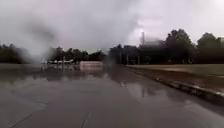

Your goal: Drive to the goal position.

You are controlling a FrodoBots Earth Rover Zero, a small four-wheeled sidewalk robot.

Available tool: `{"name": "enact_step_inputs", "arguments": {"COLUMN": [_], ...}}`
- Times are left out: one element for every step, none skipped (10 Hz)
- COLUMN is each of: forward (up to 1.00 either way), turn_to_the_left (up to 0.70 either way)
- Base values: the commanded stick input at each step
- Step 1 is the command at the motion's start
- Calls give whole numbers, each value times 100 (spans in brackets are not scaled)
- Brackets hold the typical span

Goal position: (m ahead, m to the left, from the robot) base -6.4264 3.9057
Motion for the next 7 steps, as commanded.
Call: {"name": "enact_step_inputs", "arguments": {"forward": [70, 70, 68, 33, 0, 0, 0], "turn_to_the_left": [0, 0, 0, 0, 0, 0, 0]}}
